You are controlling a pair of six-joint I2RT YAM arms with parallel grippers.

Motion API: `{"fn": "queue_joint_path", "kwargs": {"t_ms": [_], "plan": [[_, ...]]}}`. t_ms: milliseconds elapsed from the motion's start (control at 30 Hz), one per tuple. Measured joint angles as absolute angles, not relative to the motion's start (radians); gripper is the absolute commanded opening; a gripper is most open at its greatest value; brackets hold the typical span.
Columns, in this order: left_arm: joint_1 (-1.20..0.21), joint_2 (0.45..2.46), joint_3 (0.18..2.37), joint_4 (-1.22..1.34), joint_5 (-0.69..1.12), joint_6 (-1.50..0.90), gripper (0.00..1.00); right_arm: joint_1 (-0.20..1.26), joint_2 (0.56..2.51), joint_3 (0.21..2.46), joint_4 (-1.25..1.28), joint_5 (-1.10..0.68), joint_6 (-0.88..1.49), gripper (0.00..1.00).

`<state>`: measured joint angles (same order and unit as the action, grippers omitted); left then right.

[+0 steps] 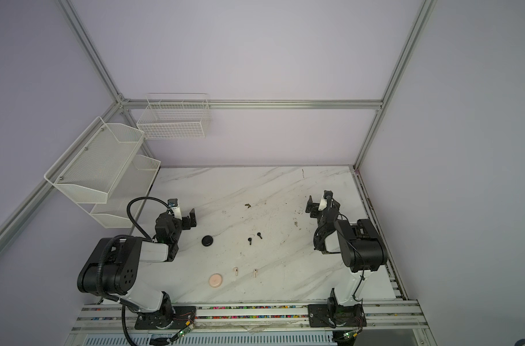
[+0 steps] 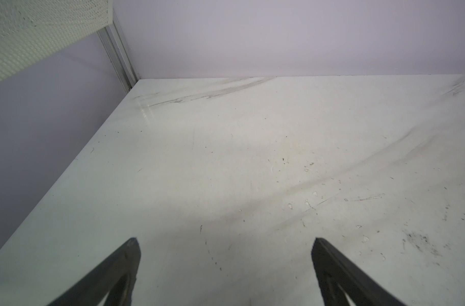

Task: Insert wireless bluetooth earbuds into charging case
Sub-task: Rotate the charging case at the center of the table.

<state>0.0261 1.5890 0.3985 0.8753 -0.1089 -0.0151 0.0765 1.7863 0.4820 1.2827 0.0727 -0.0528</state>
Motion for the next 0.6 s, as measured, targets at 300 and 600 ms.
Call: {"fn": "queue_joint_path", "kwargs": {"t_ms": [300, 600], "plan": [[0.026, 1.589, 0.398, 0.875, -0.113, -0.015, 1.0, 0.076, 1.786, 0.482, 1.283, 0.08, -0.053, 0.97], [0.021, 1.584, 0.398, 0.872, -0.158, -0.016, 1.0, 0.076, 1.784, 0.482, 1.282, 0.095, -0.052, 0.97]]}}
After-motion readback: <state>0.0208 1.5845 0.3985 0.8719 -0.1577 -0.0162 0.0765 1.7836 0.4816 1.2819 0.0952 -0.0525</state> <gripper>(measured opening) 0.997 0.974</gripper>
